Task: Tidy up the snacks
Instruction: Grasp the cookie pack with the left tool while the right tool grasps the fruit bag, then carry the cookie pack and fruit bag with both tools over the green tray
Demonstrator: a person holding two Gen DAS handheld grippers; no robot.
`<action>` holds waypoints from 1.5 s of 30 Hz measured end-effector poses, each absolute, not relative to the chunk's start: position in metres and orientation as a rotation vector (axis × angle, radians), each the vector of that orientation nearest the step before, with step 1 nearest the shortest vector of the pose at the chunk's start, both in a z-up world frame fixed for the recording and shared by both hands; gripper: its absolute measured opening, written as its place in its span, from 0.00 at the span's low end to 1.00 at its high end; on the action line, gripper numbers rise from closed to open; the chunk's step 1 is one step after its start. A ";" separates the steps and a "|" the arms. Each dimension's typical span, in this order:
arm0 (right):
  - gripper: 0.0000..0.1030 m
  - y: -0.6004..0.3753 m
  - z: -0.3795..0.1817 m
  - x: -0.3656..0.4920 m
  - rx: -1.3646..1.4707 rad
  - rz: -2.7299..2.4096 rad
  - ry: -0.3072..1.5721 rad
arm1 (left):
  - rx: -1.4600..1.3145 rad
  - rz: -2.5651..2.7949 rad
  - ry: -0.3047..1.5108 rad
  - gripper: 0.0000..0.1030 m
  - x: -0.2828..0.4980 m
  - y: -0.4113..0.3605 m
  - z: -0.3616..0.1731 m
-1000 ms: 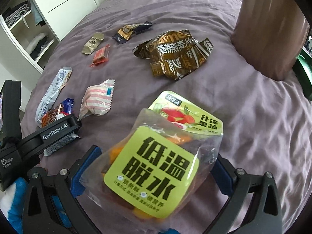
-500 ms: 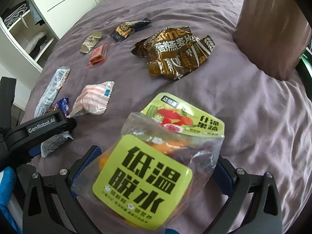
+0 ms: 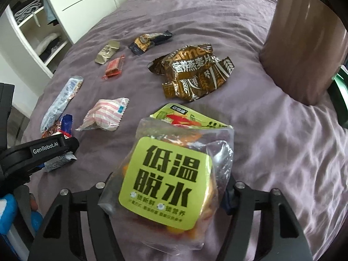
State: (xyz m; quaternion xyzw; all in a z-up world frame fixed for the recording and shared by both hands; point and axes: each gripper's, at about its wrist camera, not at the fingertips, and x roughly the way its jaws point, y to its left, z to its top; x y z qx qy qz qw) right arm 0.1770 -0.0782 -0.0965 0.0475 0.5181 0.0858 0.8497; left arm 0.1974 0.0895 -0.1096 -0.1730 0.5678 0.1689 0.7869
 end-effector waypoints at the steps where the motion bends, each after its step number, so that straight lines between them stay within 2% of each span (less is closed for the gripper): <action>1: 0.31 -0.079 -0.095 0.176 0.100 0.194 1.090 | -0.373 0.360 1.221 0.51 0.195 0.084 -0.107; 12: 0.30 -0.096 -0.053 0.145 0.056 0.368 1.001 | -0.375 0.240 1.186 0.51 0.156 0.079 -0.081; 26: 0.29 -0.130 -0.006 0.039 -0.053 0.660 0.974 | -0.301 0.089 1.126 0.51 0.069 0.046 -0.030; 35: 0.29 -0.200 0.008 -0.014 -0.069 0.597 0.958 | -0.181 -0.059 1.093 0.51 0.028 -0.009 0.008; 45: 0.29 -0.340 0.010 -0.058 0.013 0.351 0.975 | 0.009 -0.289 1.137 0.51 0.023 -0.126 0.017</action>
